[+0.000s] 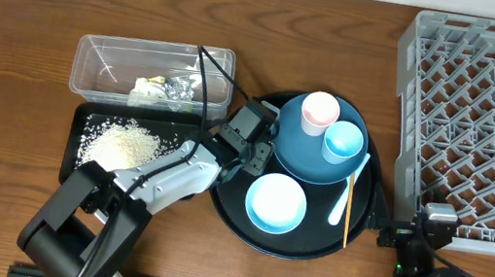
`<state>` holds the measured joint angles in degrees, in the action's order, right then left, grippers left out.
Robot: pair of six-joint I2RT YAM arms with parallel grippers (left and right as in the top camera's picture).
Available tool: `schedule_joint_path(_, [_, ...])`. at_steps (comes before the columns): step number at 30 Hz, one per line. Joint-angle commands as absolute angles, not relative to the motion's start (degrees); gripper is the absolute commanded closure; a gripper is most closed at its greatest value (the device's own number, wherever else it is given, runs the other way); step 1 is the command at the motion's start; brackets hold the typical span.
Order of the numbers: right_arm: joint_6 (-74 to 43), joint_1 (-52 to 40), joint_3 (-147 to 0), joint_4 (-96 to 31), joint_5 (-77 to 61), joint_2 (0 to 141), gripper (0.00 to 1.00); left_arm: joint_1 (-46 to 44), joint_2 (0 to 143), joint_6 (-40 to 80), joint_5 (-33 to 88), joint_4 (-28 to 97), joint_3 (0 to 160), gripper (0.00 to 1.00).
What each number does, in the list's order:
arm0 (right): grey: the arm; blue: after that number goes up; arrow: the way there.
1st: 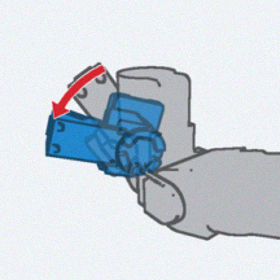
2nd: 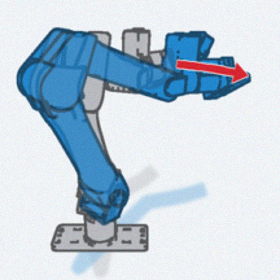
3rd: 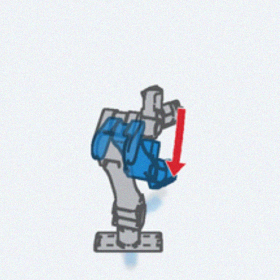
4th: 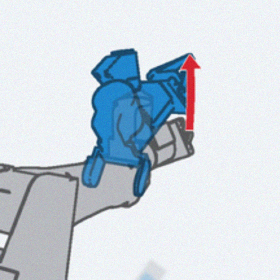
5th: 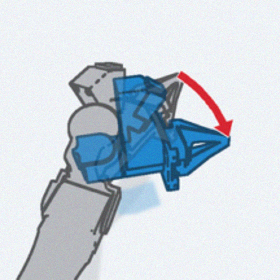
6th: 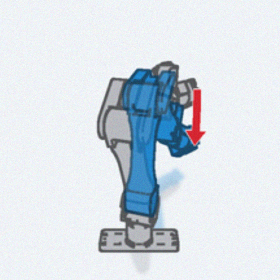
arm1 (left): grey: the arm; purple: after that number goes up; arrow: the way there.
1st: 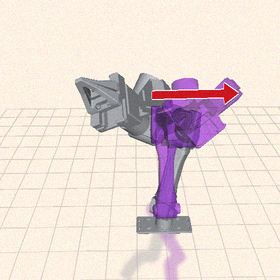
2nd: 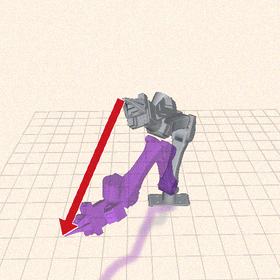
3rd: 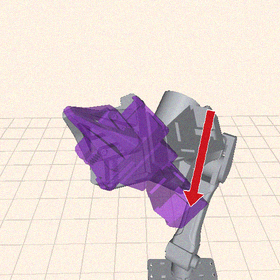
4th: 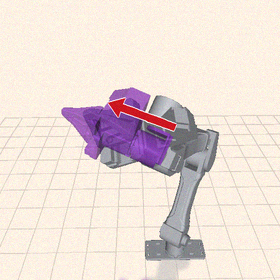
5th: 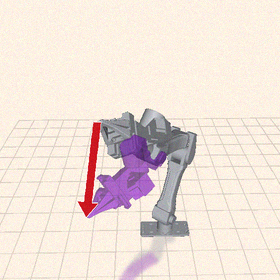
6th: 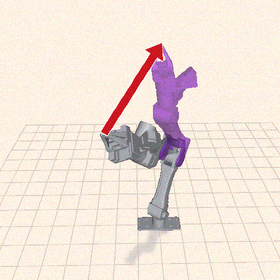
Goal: Sort waste into correct bins and load items into the dishwasher rack
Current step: 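Lower the left gripper and close it on the brown dried item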
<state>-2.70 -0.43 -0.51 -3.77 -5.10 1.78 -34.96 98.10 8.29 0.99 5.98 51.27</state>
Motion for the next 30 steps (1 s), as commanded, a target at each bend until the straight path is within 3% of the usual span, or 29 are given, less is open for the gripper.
schedule_joint_path(1, [-2.07, -0.01, -0.32, -3.84, -4.71, 1.78, 0.01, -34.72, 98.87, 8.19, 2.52, 5.43, 52.29, 0.41])
schedule_joint_path(18, [-2.07, -0.01, -0.32, -3.84, -4.71, 1.78, 0.01, -34.74, 100.07, 8.19, 2.81, 5.45, 51.88, 0.39])
schedule_joint_path(20, [-2.07, -0.01, -0.32, -3.84, -4.71, 1.78, 0.01, -34.74, 100.9, 8.19, 2.81, 5.45, 51.88, 0.33])
schedule_joint_path(25, [-2.07, -0.01, -0.32, -3.84, -4.71, 1.78, 0.01, -34.72, 102.61, 8.19, 2.81, 5.15, 51.88, 0.33])
schedule_joint_path(28, [-2.07, -0.01, -0.32, -3.84, -4.71, 1.78, 0.01, -34.72, 102.45, 8.19, 2.81, 4.58, 51.88, 0.35])
schedule_joint_path(30, [-2.07, -0.01, -0.32, -3.84, -4.71, 1.78, 0.01, -34.72, 102.32, 8.19, 2.81, 4.34, 51.9, 0.45])
